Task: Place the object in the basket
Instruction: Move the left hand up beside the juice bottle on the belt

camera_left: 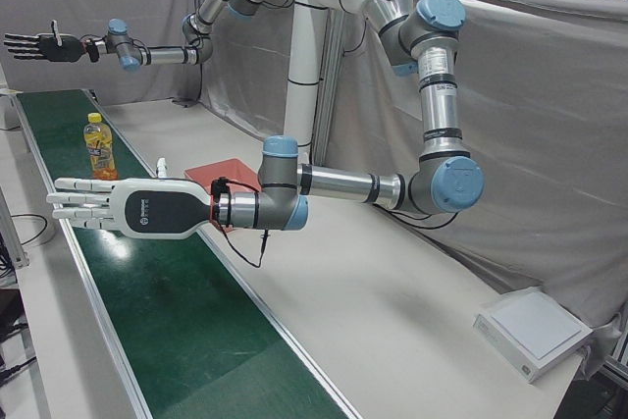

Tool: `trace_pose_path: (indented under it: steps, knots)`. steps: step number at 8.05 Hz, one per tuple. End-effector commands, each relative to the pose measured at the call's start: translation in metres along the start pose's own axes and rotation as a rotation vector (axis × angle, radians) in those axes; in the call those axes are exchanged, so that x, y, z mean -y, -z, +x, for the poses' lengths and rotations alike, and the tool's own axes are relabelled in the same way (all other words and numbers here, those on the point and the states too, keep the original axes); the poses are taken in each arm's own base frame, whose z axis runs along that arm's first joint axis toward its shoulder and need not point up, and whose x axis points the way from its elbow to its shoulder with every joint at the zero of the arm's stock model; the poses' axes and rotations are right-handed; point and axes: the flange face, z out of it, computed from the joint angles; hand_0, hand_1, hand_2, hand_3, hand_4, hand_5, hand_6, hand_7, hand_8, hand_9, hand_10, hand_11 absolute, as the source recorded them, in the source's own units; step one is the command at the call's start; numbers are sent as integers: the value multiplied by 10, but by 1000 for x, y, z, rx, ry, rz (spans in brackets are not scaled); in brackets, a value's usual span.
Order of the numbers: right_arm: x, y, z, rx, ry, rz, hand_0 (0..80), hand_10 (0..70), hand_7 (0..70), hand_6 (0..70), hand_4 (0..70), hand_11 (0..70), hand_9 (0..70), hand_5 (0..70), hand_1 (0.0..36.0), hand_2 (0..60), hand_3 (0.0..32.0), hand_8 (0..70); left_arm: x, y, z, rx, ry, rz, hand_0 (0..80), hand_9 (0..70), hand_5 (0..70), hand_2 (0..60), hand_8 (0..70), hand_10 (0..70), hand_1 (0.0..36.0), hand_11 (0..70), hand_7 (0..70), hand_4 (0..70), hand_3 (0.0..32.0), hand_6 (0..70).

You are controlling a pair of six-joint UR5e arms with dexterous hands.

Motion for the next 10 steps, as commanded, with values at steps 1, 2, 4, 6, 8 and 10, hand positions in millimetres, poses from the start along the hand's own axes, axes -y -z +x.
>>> trace_pose_path:
  steps: [1, 2, 4, 6, 8, 10]
  knots:
    - [0, 0, 0, 0, 0, -1, 0, 0, 0, 0, 0, 0, 0, 0, 0, 0, 0, 0, -53, -28, -64, 93, 20, -54, 523, 0, 43, 0, 0, 70, 145, 124, 0, 30, 0, 0]
    - [0, 0, 0, 0, 0, 1, 0, 0, 0, 0, 0, 0, 0, 0, 0, 0, 0, 0, -66, -35, -77, 111, 4, -67, 518, 0, 44, 0, 0, 67, 143, 119, 0, 29, 0, 0]
    - [0, 0, 0, 0, 0, -1, 0, 0, 0, 0, 0, 0, 0, 0, 0, 0, 0, 0, -112, -52, -129, 185, 18, -99, 507, 0, 36, 0, 0, 73, 137, 126, 0, 22, 0, 0]
    - [0, 0, 0, 0, 0, 1, 0, 0, 0, 0, 0, 0, 0, 0, 0, 0, 0, 0, -127, -68, -136, 185, 5, -100, 487, 0, 26, 0, 0, 73, 123, 125, 0, 13, 0, 0]
    - [0, 0, 0, 0, 0, 1, 0, 0, 0, 0, 0, 0, 0, 0, 0, 0, 0, 0, -109, -73, -140, 123, 6, -77, 474, 0, 23, 0, 0, 75, 113, 125, 0, 7, 0, 0]
    - [0, 0, 0, 0, 0, -1, 0, 0, 0, 0, 0, 0, 0, 0, 0, 0, 0, 0, -98, -74, -138, 93, 1, -49, 489, 0, 23, 0, 0, 71, 125, 122, 0, 16, 0, 0]
